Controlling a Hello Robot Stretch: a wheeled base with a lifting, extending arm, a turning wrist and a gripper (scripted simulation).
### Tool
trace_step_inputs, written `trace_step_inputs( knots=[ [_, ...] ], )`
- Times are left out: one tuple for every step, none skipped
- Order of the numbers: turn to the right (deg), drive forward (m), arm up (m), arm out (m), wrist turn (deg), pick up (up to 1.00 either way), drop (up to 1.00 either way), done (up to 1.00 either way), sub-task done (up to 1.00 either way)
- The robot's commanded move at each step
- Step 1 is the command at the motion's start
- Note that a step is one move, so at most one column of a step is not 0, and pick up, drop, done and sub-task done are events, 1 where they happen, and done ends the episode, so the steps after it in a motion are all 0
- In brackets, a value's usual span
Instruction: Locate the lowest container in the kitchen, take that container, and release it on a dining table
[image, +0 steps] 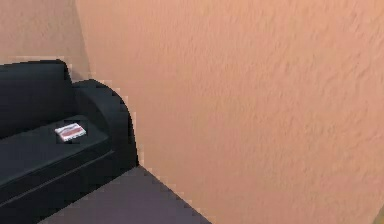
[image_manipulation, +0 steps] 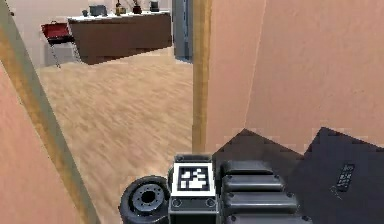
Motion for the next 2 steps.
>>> trace_step_inputs(
  knots=[
    [0.0, 0.30, 0.00, 0.00, 0.0, 0.00, 0.00, 0.00, 0.00],
    [-45.0, 0.00, 0.00, 0.00, 0.0, 0.00, 0.00, 0.00, 0.00]
  ],
)
